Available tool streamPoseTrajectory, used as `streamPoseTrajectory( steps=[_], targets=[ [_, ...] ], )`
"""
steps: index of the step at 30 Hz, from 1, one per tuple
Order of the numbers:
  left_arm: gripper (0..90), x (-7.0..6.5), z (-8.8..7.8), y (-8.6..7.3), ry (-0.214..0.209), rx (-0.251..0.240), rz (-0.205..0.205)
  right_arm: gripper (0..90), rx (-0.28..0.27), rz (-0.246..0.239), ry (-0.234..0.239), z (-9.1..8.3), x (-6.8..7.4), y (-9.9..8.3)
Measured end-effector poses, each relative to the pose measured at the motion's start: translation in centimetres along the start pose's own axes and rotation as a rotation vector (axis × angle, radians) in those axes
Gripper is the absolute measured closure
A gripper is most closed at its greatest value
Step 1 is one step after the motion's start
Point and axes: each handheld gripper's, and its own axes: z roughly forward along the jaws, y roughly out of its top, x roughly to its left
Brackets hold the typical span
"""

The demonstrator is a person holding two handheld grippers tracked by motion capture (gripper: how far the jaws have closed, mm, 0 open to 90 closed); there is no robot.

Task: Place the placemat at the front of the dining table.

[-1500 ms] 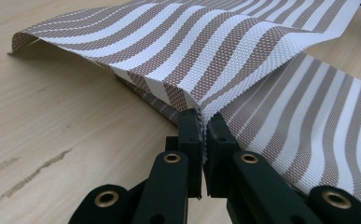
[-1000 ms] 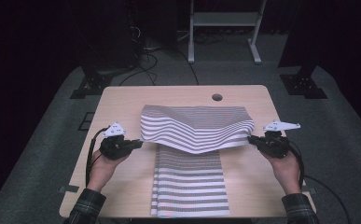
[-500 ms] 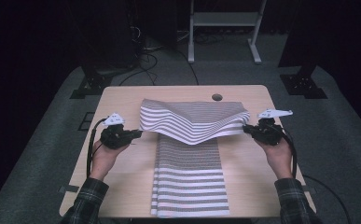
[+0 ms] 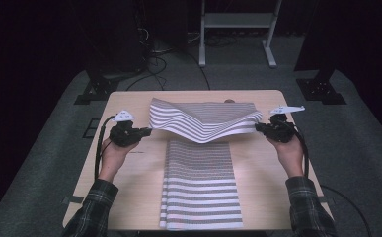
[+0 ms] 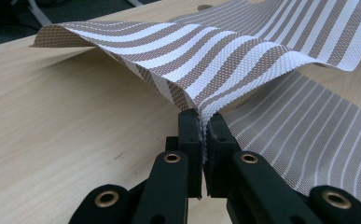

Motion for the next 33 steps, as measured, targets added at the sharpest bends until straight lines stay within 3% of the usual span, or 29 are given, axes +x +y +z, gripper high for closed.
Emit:
streamPoseTrajectory(
  steps=[9, 16, 33],
  targets=[
    [87.7, 1.3, 1.5, 0.6, 0.015, 0.003, -0.013, 87.5, -0.002, 0.023, -0.021, 1.3, -1.3, 0.5],
    [87.7, 2.1, 2.9, 0.6, 0.029, 0.015, -0.02, 87.4, 0.032, 0.029, -0.028, 2.8, -1.9, 0.7],
    [87.5, 3.5, 6.0, -0.9, 0.062, 0.076, -0.044, 87.2, 0.082, 0.056, -0.084, 6.3, -3.1, -0.2]
  ],
)
